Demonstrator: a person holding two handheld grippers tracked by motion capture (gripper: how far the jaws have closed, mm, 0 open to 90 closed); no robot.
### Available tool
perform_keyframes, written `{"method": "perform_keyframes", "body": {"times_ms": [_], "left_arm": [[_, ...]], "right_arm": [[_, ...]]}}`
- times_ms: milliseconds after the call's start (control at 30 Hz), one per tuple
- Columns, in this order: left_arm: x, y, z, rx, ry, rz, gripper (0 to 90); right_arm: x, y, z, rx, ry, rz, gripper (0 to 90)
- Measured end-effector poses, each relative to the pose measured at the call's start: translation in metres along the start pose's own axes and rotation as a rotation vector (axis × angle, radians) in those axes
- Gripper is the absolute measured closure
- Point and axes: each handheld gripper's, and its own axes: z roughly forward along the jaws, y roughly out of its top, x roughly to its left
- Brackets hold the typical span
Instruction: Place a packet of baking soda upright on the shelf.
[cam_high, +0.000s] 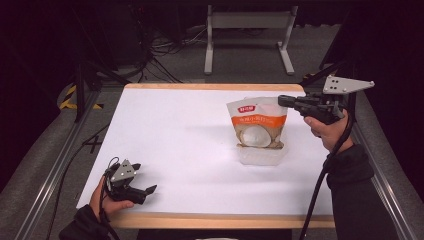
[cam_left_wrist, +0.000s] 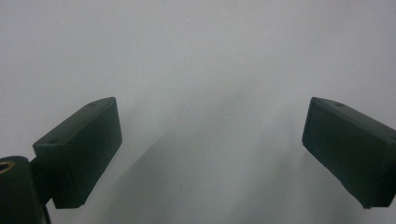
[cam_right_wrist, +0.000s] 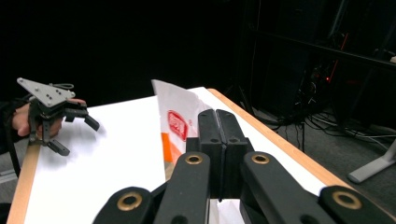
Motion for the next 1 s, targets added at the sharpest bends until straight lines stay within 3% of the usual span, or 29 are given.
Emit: {"method": "perform_keyframes", "body": {"times_ms": [200,333,567,700,867,1000], "left_arm": [[-0.001,0.000,0.001,0.003,0.002,0.006,5.5],[-0.001,0.000,0.000,0.003,0.000,-0.001,5.6],[-0.001,0.001,0.002,0.012,0.006,0.005,5.6],[0.000,0.001,0.002,0.012,0.001,0.008,5.5],[-0.001,0.000,0.001,0.003,-0.001,-0.001,5.6],[-0.001,0.000,0.001,0.008,-0.001,0.001,5.6]], "right_arm": [[-0.009,-0.019,-0.014,-0.019,-0.030,0.039,90.0],[-0.010,-0.022,-0.026,-0.029,-0.053,0.028,90.0],[-0.011,-0.033,-0.032,-0.064,-0.045,0.053,90.0],[-0.006,-0.031,-0.024,-0.031,-0.053,0.027,90.0],[0.001,-0.037,-0.006,0.090,-0.070,-0.028,90.0],[-0.002,-0.046,-0.009,0.046,-0.064,0.004,90.0]]}}
